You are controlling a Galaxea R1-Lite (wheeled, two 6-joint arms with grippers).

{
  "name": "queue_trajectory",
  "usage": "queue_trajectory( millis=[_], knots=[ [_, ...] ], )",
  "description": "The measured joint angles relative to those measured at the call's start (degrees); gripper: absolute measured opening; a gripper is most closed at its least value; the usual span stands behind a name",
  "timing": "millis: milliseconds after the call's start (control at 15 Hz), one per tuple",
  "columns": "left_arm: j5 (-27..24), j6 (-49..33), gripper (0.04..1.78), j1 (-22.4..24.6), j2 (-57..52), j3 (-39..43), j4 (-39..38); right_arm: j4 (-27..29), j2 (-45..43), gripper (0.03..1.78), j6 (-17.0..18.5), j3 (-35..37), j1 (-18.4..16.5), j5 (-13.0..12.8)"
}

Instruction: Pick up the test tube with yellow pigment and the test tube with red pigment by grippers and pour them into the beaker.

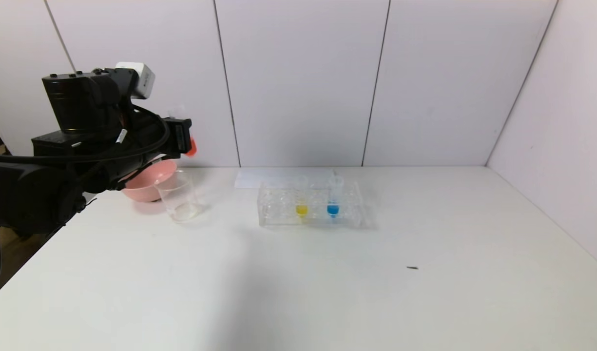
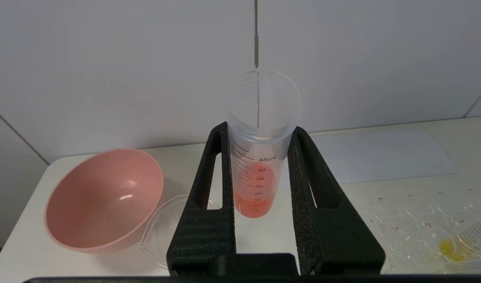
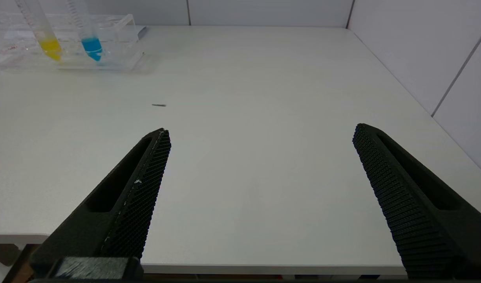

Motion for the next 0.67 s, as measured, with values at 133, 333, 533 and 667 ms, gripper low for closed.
queue_trajectory(
  millis=[133,333,533,667],
  knots=[
    [-0.4,0.0,0.43,2.0,-0.2,-0.1,0.4,0.0,0.0,1.7,0.0,0.0,0.0,0.0],
    [-4.6,-0.2,0.43,5.4,-0.5,0.2,1.2,0.0,0.0,1.7,0.0,0.0,0.0,0.0],
    [-5.8,-0.1,0.43,8.9,-0.9,0.9,1.3,0.0,0.0,1.7,0.0,0.0,0.0,0.0],
    [-7.4,-0.2,0.43,11.1,-1.1,1.3,1.4,0.0,0.0,1.7,0.0,0.0,0.0,0.0]
  ],
)
